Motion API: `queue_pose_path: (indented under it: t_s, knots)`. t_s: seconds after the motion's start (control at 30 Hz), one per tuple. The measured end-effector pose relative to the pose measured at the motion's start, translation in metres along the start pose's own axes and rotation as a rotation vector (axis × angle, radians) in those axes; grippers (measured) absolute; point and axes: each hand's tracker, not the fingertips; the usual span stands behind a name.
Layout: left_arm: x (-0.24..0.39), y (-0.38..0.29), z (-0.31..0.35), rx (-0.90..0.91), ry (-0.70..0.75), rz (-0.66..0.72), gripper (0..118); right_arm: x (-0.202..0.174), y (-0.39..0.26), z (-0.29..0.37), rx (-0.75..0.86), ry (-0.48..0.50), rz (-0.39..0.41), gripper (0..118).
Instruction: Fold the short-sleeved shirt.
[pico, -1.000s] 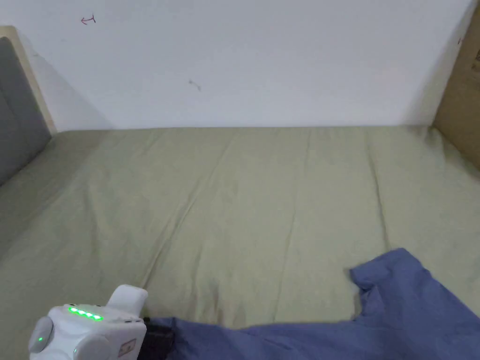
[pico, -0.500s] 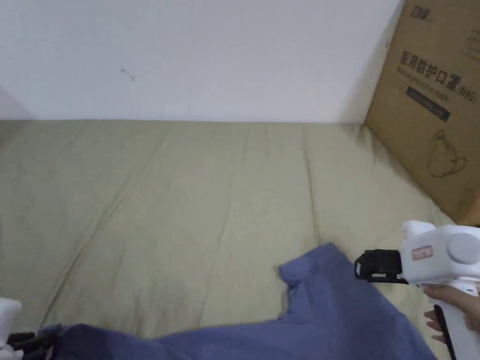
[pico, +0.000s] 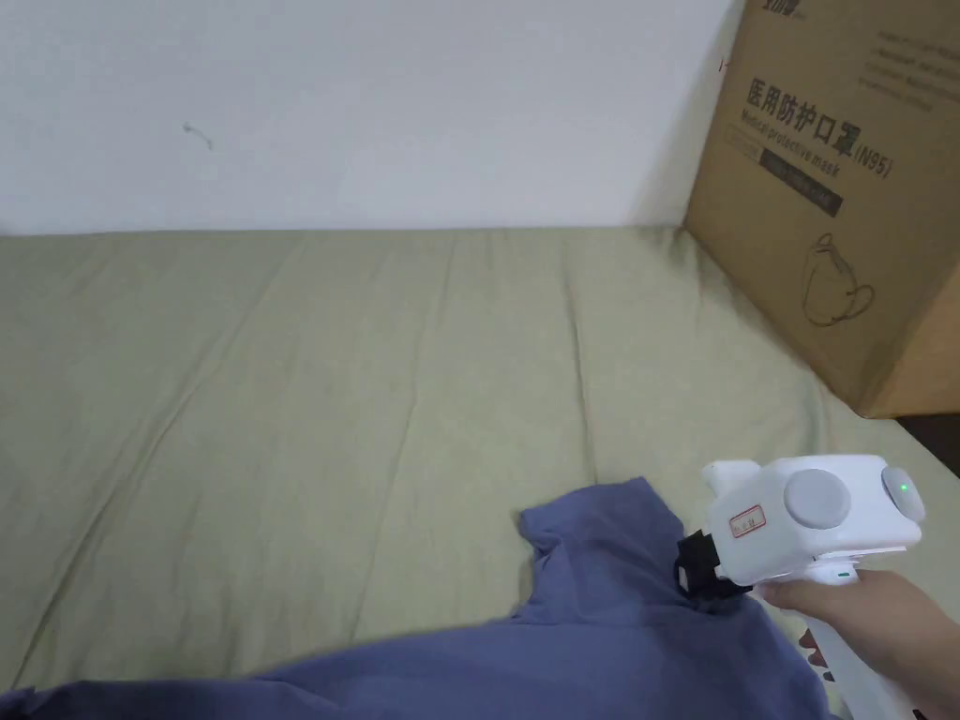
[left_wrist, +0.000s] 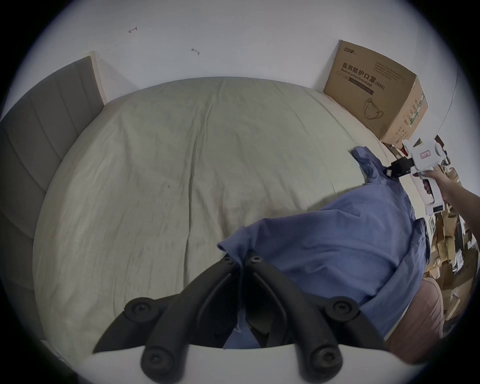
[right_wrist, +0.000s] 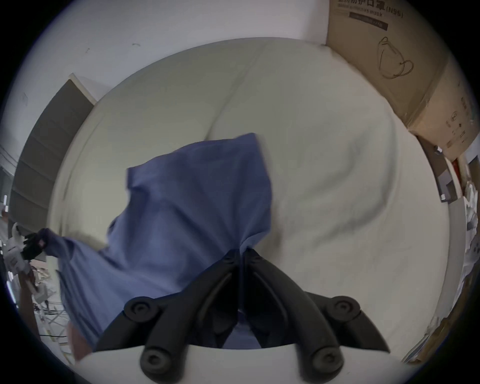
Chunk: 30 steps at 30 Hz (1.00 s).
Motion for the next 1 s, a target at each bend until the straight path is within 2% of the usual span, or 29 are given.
queue_pose_path:
  t_s: [0.1, 0.17, 0.2, 0.23, 0.3, 0.33, 0.47, 0.53, 0.6, 0.67, 0.83, 0.9, 1.0]
  knots:
    - [0.001, -0.001, 0.008, 0.012, 0.005, 0.015, 3, 0.007, -0.007, 0.021, 0.067, 0.073, -0.114, 2]
    - [0.001, 0.002, 0.012, 0.037, 0.024, 0.036, 3, 0.014, -0.009, 0.041, 0.149, 0.087, -0.198, 2]
    - [-0.004, 0.005, 0.013, 0.058, 0.052, 0.052, 3, 0.017, -0.008, 0.051, 0.191, 0.082, -0.213, 2]
    - [-0.005, 0.009, 0.014, 0.074, 0.084, 0.073, 3, 0.023, -0.006, 0.062, 0.23, 0.063, -0.209, 2]
    - [-0.008, 0.02, 0.012, 0.084, 0.06, 0.094, 3, 0.026, 0.0, 0.08, 0.294, -0.003, -0.163, 2]
    - [-0.01, 0.024, 0.01, 0.094, 0.05, 0.098, 3, 0.027, 0.004, 0.087, 0.301, -0.002, -0.16, 2]
    - [-0.006, 0.042, 0.007, 0.149, 0.102, 0.059, 3, 0.016, 0.007, 0.113, 0.409, -0.025, -0.198, 2]
    - [-0.009, 0.052, 0.011, 0.199, 0.086, 0.096, 3, 0.013, 0.009, 0.125, 0.477, -0.042, -0.195, 2]
    - [-0.013, 0.056, 0.016, 0.229, 0.066, 0.143, 3, 0.011, 0.005, 0.134, 0.519, -0.026, -0.212, 2]
    - [-0.013, 0.055, 0.021, 0.222, 0.051, 0.135, 3, 0.012, -0.004, 0.139, 0.512, 0.005, -0.237, 2]
    - [-0.009, 0.009, 0.042, 0.161, 0.007, 0.057, 3, 0.019, -0.085, 0.155, 0.482, 0.07, -0.3, 2]
    - [-0.011, -0.021, 0.053, 0.132, -0.006, 0.073, 3, 0.026, -0.133, 0.159, 0.431, 0.082, -0.327, 2]
    - [-0.011, -0.072, 0.07, 0.082, -0.033, 0.126, 3, 0.029, -0.208, 0.163, 0.322, 0.093, -0.325, 2]
